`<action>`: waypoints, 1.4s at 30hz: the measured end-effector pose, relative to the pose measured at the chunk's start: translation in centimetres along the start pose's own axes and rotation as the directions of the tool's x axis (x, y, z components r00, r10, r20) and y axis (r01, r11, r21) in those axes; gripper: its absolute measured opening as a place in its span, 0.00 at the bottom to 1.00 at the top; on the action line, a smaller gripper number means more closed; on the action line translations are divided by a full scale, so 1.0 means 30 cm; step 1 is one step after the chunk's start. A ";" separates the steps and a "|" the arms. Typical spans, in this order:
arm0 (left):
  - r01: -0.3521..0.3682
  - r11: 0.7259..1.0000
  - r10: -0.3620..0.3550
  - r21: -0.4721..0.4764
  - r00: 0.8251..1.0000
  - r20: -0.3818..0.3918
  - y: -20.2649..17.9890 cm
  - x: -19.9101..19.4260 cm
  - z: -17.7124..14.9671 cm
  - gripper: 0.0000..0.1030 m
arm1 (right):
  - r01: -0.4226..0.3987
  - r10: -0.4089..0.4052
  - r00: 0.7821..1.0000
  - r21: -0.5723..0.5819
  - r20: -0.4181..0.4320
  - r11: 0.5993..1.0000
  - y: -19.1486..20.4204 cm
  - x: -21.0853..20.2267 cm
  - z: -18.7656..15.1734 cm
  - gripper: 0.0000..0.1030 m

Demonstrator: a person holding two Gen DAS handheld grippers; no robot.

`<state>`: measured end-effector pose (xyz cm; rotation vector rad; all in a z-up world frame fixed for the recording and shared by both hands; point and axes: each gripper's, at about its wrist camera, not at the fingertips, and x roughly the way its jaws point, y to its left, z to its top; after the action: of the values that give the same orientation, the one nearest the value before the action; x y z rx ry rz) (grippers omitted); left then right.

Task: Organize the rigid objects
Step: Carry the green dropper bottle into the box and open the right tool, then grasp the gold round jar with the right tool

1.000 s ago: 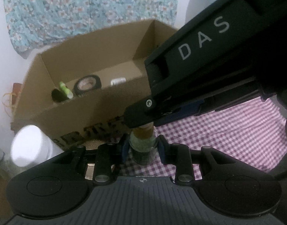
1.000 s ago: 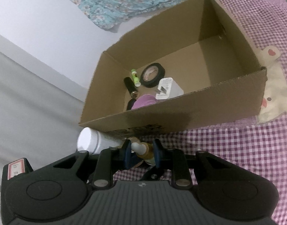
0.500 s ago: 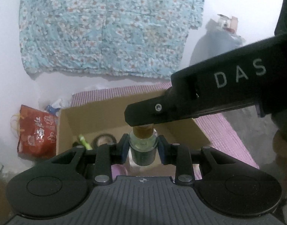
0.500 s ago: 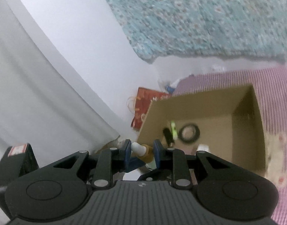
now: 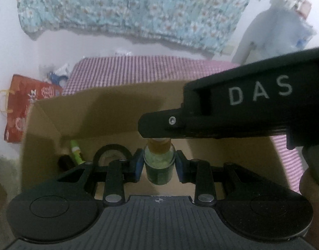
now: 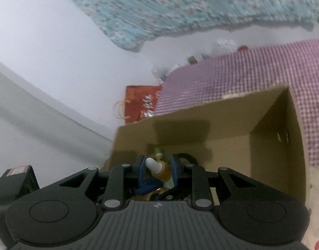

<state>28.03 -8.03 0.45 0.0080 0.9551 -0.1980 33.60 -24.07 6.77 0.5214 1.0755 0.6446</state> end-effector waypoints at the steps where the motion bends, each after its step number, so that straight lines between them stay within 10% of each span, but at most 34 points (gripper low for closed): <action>1: 0.002 1.000 -0.002 -0.009 1.000 -0.011 0.006 0.018 0.001 0.30 | 0.003 -0.003 1.000 0.012 -0.005 1.000 -0.017 0.019 0.007 0.27; 13: 0.021 0.999 -0.023 -0.047 0.999 -0.041 0.024 0.058 -0.007 0.32 | 0.039 -0.036 0.998 0.057 -0.048 0.998 -0.103 0.091 -0.014 0.27; 17: 0.023 0.998 -0.024 -0.051 0.999 -0.021 0.021 0.013 -0.001 0.57 | 0.032 -0.030 0.999 0.071 -0.032 0.997 -0.108 0.057 -0.028 0.27; 27: 0.085 0.996 -0.081 -0.032 0.991 0.110 -0.018 -0.242 -0.036 0.73 | -0.033 0.031 0.987 0.010 0.159 0.999 0.015 -0.266 -0.098 0.28; 34: 0.223 0.975 -0.222 0.014 0.961 0.165 -0.022 -0.491 -0.214 0.87 | -0.081 0.088 0.952 -0.038 0.294 0.996 0.067 -0.550 -0.302 0.28; 42: 0.112 0.991 -0.123 0.076 0.980 0.158 0.010 -0.549 -0.486 0.93 | -0.093 0.071 0.981 0.115 0.181 0.989 -0.026 -0.472 -0.544 0.28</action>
<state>7.03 -3.67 5.36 -0.0030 0.7863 -0.3347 14.17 -33.31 8.81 0.7200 0.9336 0.5950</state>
